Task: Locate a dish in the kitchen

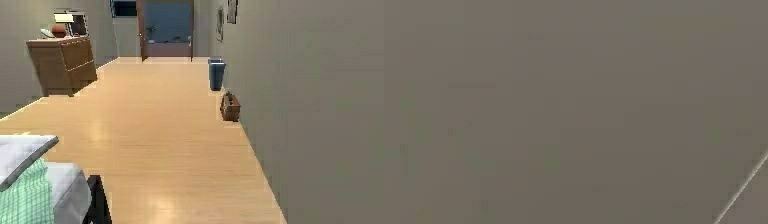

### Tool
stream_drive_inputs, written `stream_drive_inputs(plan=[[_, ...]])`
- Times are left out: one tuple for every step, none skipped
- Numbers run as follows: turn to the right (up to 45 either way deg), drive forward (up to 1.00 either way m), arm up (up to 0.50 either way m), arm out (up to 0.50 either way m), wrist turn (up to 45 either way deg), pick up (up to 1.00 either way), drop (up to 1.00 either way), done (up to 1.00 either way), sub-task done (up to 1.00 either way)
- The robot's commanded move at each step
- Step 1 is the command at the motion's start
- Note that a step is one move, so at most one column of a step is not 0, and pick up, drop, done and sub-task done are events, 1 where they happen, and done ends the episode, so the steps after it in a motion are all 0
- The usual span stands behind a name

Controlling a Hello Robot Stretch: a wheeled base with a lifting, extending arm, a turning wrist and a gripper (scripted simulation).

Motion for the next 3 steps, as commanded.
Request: stream_drive_inputs(plan=[[45.0,0.00,0.00,0.00,0.0,0.00,0.00,0.00,0.00],[24.0,0.00,0.00,0.00,0.0,0.00,0.00,0.00,0.00],[0.0,0.10,0.00,0.00,0.0,0.00,0.00,0.00,0.00]])
